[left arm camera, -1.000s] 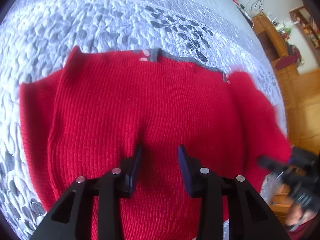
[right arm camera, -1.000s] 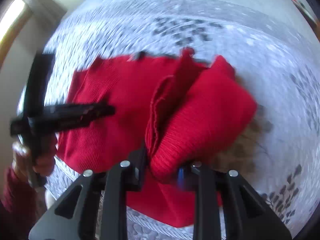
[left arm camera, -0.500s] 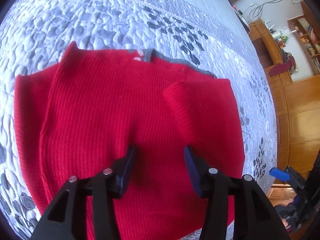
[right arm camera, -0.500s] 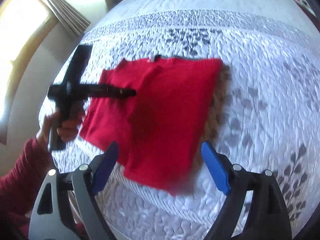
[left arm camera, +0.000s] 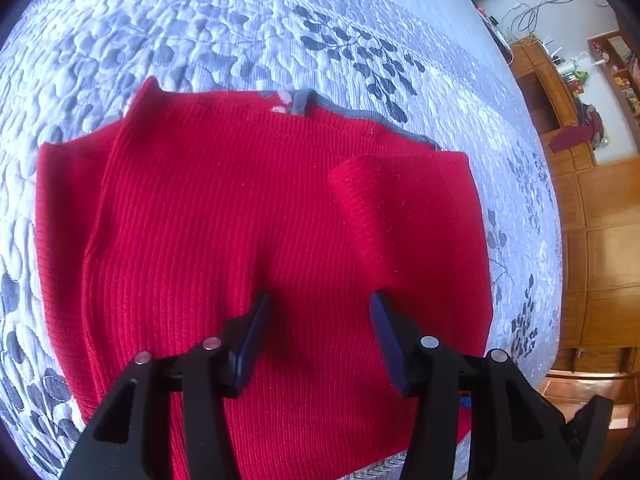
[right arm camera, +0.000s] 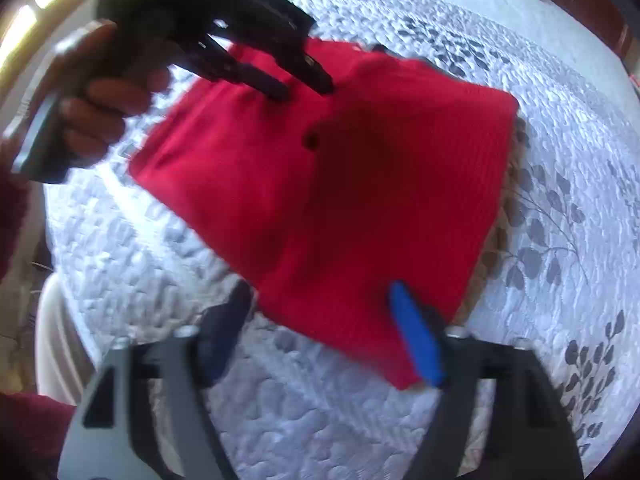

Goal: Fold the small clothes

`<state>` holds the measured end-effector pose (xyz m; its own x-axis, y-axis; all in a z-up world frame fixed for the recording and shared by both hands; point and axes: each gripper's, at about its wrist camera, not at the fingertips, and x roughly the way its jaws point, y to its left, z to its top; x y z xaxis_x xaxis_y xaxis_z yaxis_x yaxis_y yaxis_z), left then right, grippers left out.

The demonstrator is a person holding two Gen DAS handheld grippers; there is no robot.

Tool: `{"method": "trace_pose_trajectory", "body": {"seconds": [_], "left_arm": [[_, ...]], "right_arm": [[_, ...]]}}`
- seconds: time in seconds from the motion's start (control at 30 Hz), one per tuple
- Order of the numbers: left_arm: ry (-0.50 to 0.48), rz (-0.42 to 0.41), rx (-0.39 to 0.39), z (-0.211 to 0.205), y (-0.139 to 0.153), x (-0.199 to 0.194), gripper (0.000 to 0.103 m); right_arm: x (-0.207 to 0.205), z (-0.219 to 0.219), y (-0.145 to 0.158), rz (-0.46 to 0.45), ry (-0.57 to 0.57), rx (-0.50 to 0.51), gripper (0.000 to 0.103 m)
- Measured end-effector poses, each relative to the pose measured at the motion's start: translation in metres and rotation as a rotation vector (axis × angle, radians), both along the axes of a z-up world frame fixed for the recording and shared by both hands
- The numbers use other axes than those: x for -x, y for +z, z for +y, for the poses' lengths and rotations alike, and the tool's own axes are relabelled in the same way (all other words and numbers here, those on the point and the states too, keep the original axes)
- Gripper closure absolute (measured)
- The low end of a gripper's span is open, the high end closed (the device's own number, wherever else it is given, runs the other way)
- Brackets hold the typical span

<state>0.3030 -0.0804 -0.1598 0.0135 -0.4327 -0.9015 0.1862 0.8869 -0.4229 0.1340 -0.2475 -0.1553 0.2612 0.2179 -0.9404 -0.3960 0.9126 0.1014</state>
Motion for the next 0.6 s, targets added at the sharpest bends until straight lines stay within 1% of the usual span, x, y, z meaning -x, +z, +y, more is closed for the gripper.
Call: {"method": "trace_pose_trajectory", "body": {"seconds": [0.03,0.07,0.1,0.13,0.17,0.2,0.27,0.33,0.4,0.47,0.6], "left_arm": [[-0.002,-0.002,0.0,0.0,0.0,0.001,0.047],[-0.003,-0.003,-0.001,-0.001,0.001,0.001,0.046],[-0.003,-0.003,-0.003,-0.001,0.001,0.001,0.046],[-0.003,-0.003,-0.003,-0.001,0.002,0.001,0.045],[-0.003,-0.002,0.0,-0.001,0.002,0.002,0.045],[-0.002,-0.001,0.003,-0.001,0.003,0.002,0.044],[0.004,0.005,0.017,0.0,0.006,0.002,0.042],[0.018,0.028,0.045,0.001,0.007,0.001,0.042],[0.038,0.046,0.072,0.001,0.008,-0.001,0.042],[0.051,0.072,0.105,-0.002,0.009,-0.004,0.042],[0.038,0.129,0.139,-0.024,0.002,-0.009,0.042]], "right_arm": [[-0.002,-0.002,-0.004,0.006,-0.004,0.005,0.043],[-0.003,-0.003,-0.006,0.01,-0.009,0.002,0.049],[-0.005,-0.005,-0.008,0.012,-0.018,0.006,0.059],[-0.007,-0.008,-0.009,0.017,-0.029,0.011,0.066],[-0.009,-0.013,-0.008,0.023,-0.046,-0.001,0.079],[-0.01,-0.018,-0.007,0.032,-0.063,-0.024,0.083],[-0.015,-0.035,-0.003,0.072,-0.111,-0.136,0.085],[-0.02,-0.056,0.004,0.11,-0.171,-0.297,0.086],[-0.025,-0.076,0.009,0.138,-0.218,-0.43,0.086],[-0.027,-0.086,0.015,0.137,-0.242,-0.484,0.086],[-0.026,-0.089,0.024,0.112,-0.237,-0.512,0.086]]}}
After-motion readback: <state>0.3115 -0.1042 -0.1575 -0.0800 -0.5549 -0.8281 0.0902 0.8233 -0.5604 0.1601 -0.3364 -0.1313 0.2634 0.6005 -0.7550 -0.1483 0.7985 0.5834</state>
